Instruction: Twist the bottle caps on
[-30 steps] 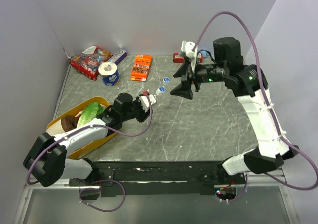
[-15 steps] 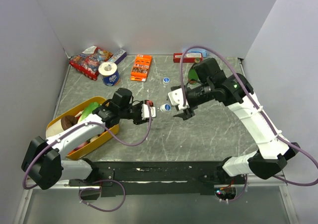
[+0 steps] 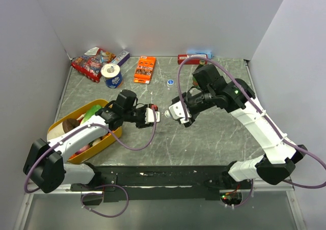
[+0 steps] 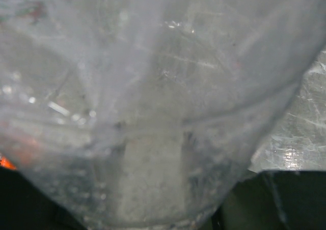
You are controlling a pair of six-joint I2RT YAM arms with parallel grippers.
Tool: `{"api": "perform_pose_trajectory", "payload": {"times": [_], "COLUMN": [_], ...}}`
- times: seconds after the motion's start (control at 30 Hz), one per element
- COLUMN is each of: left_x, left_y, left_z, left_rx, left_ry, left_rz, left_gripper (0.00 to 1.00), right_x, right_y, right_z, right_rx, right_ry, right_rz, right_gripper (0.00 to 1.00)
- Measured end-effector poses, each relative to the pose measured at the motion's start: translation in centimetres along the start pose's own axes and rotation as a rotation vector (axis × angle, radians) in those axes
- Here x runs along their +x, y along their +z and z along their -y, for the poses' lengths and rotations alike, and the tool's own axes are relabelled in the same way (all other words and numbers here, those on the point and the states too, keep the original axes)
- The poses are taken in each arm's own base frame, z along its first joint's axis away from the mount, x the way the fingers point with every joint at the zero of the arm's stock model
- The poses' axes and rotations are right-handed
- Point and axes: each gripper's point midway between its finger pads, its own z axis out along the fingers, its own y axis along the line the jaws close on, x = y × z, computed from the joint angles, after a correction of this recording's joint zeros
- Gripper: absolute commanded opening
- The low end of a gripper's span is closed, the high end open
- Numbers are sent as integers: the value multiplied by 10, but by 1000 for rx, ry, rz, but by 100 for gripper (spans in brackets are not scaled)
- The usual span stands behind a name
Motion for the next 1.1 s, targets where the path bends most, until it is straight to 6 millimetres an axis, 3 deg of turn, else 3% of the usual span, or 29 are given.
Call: {"api": "perform_pose_trajectory", "payload": {"times": [0.67,1.1], "left_x": [2,9], "left_y": [0,-1], "left_z": [-3,-5], "left_rx": [-4,-13], "left_ry": [-1,-11], "left_rz": [-5,-31], "left_gripper": [1,1], "right_x": [10,15], "right_y": [9,14], "right_z": [5,6], "right_rx": [-4,-13], "right_ry": [-16,0], "right_rz": [-25,-40], "right_gripper": [46,25]}}
